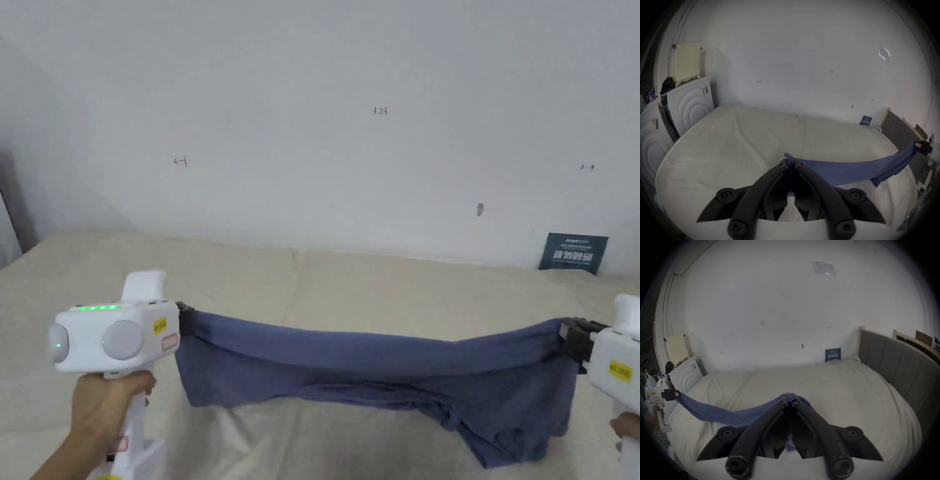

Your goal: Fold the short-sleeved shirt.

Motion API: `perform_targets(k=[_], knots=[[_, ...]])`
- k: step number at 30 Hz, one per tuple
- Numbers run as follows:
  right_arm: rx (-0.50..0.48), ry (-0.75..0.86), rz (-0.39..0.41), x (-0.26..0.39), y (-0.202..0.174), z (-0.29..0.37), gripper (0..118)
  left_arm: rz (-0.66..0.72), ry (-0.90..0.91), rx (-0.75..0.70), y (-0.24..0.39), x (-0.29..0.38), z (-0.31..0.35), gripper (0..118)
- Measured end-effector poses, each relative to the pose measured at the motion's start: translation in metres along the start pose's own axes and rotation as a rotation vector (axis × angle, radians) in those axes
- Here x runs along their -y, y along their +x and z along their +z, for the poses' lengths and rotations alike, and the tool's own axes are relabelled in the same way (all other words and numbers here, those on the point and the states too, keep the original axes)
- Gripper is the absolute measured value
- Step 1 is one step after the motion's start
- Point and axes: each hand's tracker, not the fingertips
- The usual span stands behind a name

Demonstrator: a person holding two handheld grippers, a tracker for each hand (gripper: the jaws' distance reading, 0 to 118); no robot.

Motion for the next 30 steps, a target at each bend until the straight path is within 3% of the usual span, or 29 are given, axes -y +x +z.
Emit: perform_targets(k=[20,30], knots=[[-0.016,-0.179,-0.101,0.198,0.032,0.207,1,0.106,-0.198,-0.031,-0.032,0.212,0.173,5],[0.121,-0.459,-0.096,0.298,0.038,0.236,1,0.076,-0.389,-0.086,-0.035,0.3,0.186,5]])
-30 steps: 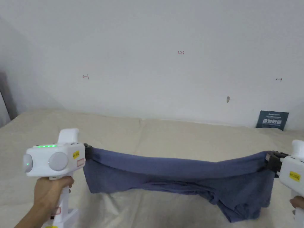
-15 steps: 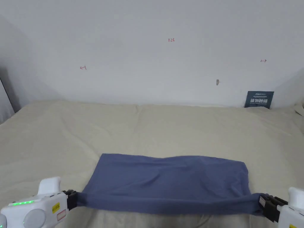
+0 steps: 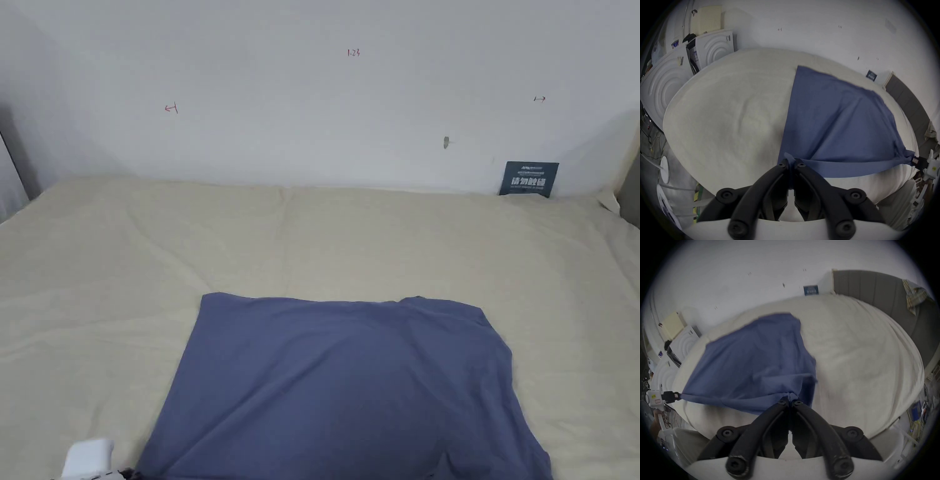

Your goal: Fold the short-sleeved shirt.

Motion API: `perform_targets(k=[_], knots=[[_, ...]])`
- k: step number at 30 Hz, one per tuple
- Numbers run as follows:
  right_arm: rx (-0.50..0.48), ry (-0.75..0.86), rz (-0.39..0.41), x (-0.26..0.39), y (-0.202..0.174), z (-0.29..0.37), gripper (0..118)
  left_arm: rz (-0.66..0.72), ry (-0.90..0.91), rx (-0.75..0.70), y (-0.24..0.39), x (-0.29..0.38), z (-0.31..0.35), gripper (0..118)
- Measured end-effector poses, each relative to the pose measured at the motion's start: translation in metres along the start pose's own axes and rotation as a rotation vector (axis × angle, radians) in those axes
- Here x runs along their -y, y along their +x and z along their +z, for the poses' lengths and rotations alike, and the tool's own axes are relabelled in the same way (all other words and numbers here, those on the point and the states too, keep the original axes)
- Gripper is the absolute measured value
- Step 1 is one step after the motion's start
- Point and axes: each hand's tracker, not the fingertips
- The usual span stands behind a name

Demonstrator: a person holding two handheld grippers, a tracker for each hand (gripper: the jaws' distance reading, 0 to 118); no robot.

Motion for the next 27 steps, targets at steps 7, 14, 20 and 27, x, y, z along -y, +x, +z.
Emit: perform_targets(k=[7,14,20,27], knots=[[0.065,-0.085,-0.016,0.019,-0.007,-0.022,7,0.045,-0.07,-0.028,-0.003,0.021,-0.016,26],[0.019,0.126,0.022,-0.03,-0.033,0.033,89,0.17,0.084,0.112,0.008,-0.008,0.04,95],[-0.044,0.507,0.11,-0.088,-0.079,0.112,89,0.083,0.432,0.14,0.059,-0.059,0.117,95],[0.029,0.794,0.172,-0.103,-0.117,0.159,57,-0.067,0.73,0.046,0.11,-0.069,0.158,90]])
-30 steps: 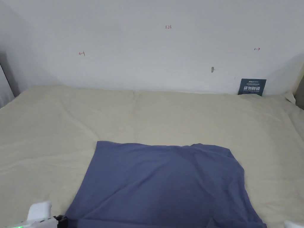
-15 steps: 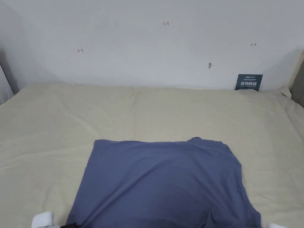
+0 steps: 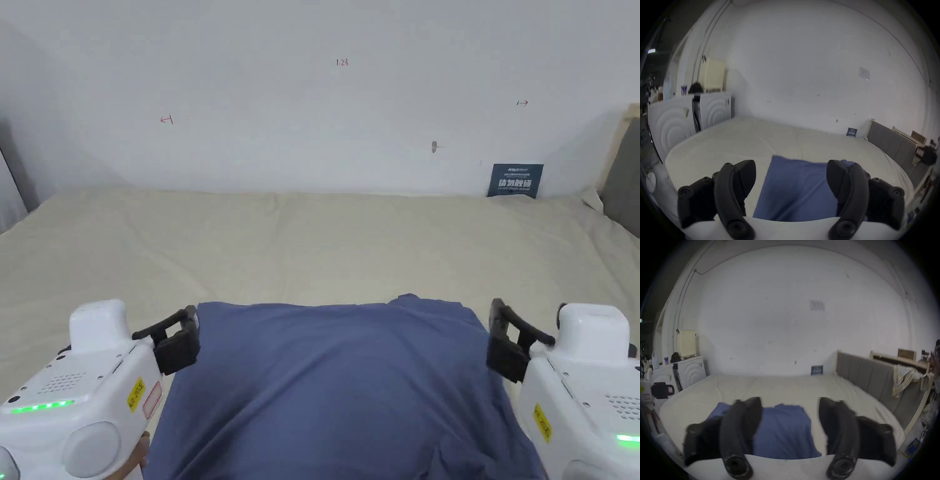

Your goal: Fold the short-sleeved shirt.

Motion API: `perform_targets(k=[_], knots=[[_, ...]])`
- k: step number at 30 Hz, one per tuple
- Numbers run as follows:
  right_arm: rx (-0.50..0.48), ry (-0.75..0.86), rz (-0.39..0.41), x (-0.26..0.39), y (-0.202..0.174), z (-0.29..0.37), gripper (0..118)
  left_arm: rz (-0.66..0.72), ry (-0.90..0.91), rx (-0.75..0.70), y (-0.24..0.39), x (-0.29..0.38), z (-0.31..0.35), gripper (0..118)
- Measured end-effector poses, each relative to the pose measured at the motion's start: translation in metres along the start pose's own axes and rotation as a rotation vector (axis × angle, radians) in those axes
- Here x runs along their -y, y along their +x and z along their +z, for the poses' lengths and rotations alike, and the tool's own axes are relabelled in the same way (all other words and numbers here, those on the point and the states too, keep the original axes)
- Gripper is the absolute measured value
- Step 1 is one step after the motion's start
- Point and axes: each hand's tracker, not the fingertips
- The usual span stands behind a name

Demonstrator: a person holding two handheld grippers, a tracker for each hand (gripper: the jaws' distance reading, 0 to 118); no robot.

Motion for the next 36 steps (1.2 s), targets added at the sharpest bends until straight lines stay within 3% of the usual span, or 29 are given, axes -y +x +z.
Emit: perform_targets(k=[1,2,3,4,12,19,20,21,23,25,33,36], knots=[[0.022,0.02,0.027,-0.001,-0.003,0.0,13,-0.016,0.027,0.004,0.005,0.0,0.003,79],[0.044,0.033,0.044,-0.002,-0.005,0.0,0,-0.027,0.046,0.017,0.008,-0.001,0.006,64],[0.041,0.045,0.036,-0.005,-0.004,0.005,0,-0.034,0.071,0.033,0.011,-0.001,0.008,38],[0.022,0.051,0.034,-0.007,0.001,0.009,0,-0.034,0.064,0.043,0.013,0.0,0.009,0],[0.008,0.03,0.056,0.003,-0.001,0.008,0,-0.025,-0.037,0.078,0.009,0.009,0.0,0],[0.01,-0.061,0.049,0.033,0.003,0.004,0,0.05,-0.355,0.035,-0.045,0.061,-0.018,0],[0.011,-0.074,0.051,0.037,0.003,0.004,0,0.047,-0.408,0.027,-0.053,0.069,-0.02,0],[0.012,-0.086,0.054,0.042,0.004,0.004,0,0.055,-0.444,0.009,-0.061,0.077,-0.022,8],[0.015,-0.113,0.055,0.05,0.004,0.003,0,0.082,-0.548,0.017,-0.078,0.095,-0.026,64],[0.015,-0.143,0.052,0.058,0.005,0.003,0,0.139,-0.616,0.003,-0.092,0.112,-0.029,107],[0.034,-0.232,0.051,0.083,0.008,0.004,0,0.099,-0.727,-0.063,-0.102,0.164,-0.036,109],[0.046,-0.258,0.045,0.092,0.013,0.006,0,0.049,-0.743,-0.059,-0.099,0.189,-0.047,93]])
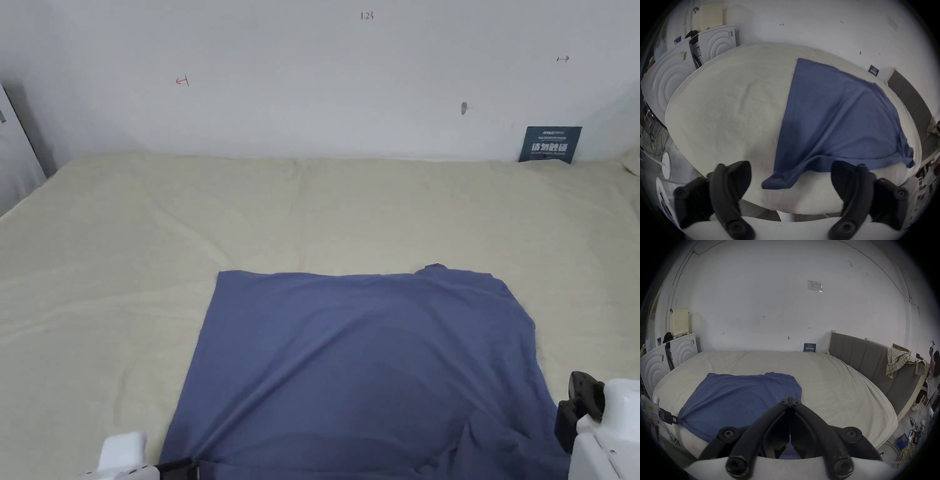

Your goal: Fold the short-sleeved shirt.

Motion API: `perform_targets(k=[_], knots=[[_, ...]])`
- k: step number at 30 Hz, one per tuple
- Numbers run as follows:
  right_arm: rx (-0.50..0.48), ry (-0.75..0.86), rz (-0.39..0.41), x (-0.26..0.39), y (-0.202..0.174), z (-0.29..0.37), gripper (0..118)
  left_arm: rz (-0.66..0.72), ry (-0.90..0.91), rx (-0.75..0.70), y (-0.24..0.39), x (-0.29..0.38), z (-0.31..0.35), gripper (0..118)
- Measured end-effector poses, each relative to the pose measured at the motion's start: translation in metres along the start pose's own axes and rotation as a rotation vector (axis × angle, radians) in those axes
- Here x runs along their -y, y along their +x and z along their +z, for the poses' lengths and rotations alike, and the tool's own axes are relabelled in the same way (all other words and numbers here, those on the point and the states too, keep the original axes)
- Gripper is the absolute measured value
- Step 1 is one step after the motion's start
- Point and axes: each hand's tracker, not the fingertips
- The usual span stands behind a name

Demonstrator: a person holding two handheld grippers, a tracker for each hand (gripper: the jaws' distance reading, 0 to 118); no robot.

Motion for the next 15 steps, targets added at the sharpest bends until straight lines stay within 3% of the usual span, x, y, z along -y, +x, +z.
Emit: perform_targets(k=[2,4,6,8,9,15], knots=[[0.015,-0.027,-0.005,0.007,0.006,-0.001,0,-0.005,-0.029,-0.009,0.002,0.003,-0.011,50],[0.033,-0.055,-0.017,0.012,0.012,-0.002,4,0.021,-0.029,0.045,0.001,0.007,-0.011,34],[0.045,-0.108,-0.035,0.02,0.022,-0.004,28,0.032,0.002,0.044,0.001,0.005,-0.005,9],[0.053,-0.187,-0.054,0.033,0.032,-0.011,79,0.058,0.029,0.07,0.002,0.002,0.005,9],[0.051,-0.228,-0.053,0.039,0.035,-0.014,93,0.053,0.031,0.072,0.003,0.0,0.007,9],[0.074,-0.456,-0.025,0.096,0.041,-0.045,97,0.027,0.077,0.096,0.01,-0.009,0.025,9]])
